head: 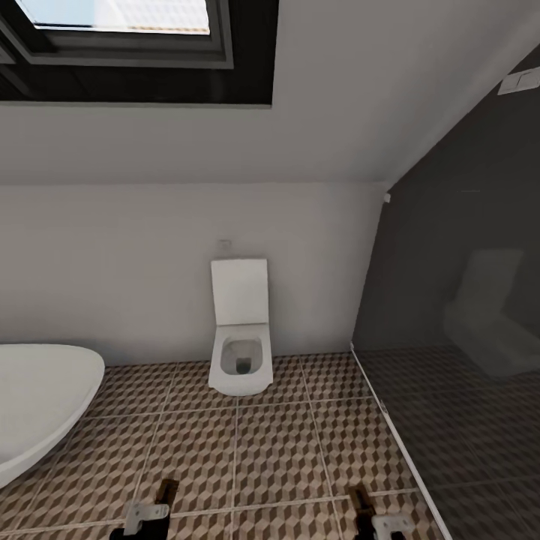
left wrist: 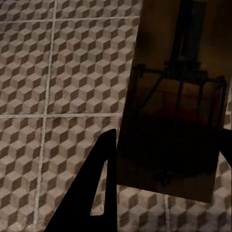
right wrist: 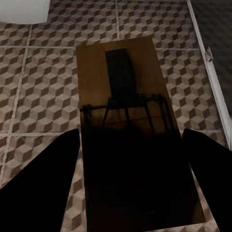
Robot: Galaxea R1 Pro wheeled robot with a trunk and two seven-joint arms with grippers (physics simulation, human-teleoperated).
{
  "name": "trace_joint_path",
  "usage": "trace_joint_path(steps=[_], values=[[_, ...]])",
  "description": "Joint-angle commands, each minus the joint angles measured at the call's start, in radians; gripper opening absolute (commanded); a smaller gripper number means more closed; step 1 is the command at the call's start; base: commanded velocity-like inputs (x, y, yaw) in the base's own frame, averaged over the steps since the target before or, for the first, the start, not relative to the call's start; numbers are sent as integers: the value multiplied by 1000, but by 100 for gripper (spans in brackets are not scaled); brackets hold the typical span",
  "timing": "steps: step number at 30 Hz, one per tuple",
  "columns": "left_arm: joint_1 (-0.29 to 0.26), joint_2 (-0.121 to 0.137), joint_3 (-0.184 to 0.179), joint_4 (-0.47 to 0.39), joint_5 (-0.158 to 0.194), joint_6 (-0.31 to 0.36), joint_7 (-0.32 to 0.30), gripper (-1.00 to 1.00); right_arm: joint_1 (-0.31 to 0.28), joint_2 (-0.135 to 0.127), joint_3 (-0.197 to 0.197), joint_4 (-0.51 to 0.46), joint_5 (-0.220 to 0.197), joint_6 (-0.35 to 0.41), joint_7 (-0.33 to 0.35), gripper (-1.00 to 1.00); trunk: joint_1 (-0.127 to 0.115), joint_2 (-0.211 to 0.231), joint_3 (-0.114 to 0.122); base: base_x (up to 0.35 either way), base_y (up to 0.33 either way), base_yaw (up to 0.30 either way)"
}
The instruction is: Take the four mousetraps from the cabinet in the bathroom and place them on the bathroom floor. Make sure all four end up on the same floor surface, and ensure that at least two of them are either under or directly next to the same bathroom sink.
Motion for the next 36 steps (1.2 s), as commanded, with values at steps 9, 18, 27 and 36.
trace_joint_path(steps=[9, 18, 27, 36], values=[[-1, 3, -5, -94, 5, 180, 1, -100, -8, 49, 6, -180, 97, 279, -64, -100, 1, -2, -2, 0, 0, 0], [-4, 60, -4, -445, 2, 438, 246, -100, -200, 119, 6, -225, 97, 543, -67, -100, 1, -2, -2, 0, 0, 0], [-43, 103, -2, -528, -1, 550, 308, -100, -341, 145, 6, -107, 97, 587, -65, -100, 1, -2, -2, 0, 0, 0], [-53, 112, -6, -584, -4, 547, 308, -100, -357, 153, 7, -85, 99, 525, -61, -100, 1, -2, -2, 0, 0, 0]])
